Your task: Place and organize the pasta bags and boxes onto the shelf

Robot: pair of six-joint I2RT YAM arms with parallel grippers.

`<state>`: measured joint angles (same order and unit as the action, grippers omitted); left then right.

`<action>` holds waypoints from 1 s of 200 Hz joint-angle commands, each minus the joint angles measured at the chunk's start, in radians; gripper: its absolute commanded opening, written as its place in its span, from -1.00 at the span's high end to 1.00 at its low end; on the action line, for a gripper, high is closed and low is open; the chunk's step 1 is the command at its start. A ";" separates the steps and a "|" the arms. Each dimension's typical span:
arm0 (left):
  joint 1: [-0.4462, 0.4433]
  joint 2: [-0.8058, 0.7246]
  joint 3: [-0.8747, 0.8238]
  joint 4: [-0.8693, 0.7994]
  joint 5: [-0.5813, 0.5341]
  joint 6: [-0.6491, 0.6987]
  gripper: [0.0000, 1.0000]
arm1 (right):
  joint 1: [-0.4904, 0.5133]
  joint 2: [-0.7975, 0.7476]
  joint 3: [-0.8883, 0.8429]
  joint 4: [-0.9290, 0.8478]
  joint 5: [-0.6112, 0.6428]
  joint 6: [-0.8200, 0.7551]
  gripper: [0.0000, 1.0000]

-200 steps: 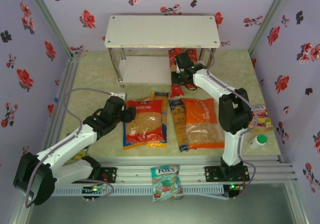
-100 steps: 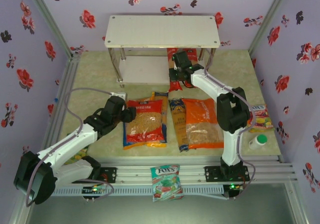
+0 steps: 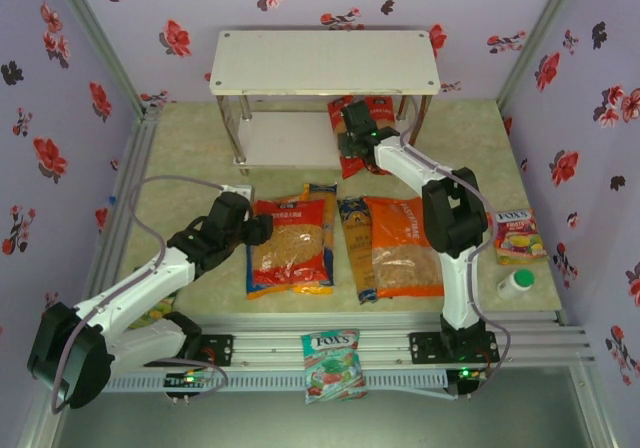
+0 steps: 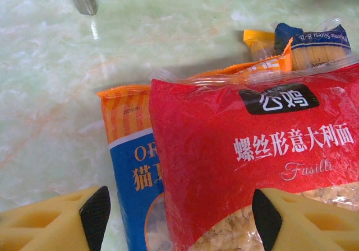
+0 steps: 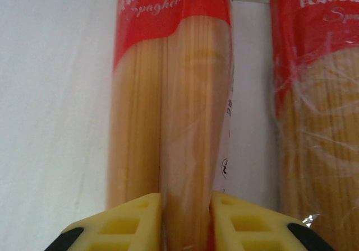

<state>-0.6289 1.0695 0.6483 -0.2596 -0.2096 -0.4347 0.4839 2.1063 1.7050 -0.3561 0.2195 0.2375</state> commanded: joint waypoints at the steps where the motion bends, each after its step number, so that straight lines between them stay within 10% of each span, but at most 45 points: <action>1: -0.005 -0.009 0.014 -0.011 -0.022 0.019 -0.43 | -0.007 0.026 0.020 0.005 0.078 0.018 0.45; 134: -0.005 -0.055 -0.001 -0.017 -0.017 0.022 -0.51 | -0.005 -0.059 -0.066 0.013 0.005 0.057 -0.31; 200: -0.035 -0.072 0.007 -0.020 -0.013 0.053 -0.48 | 0.017 -0.206 -0.206 0.108 0.015 0.037 -0.34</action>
<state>-0.6350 1.0225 0.6483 -0.2703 -0.2092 -0.4271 0.4847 2.0098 1.5665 -0.3088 0.2276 0.2893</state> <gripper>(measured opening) 0.742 0.665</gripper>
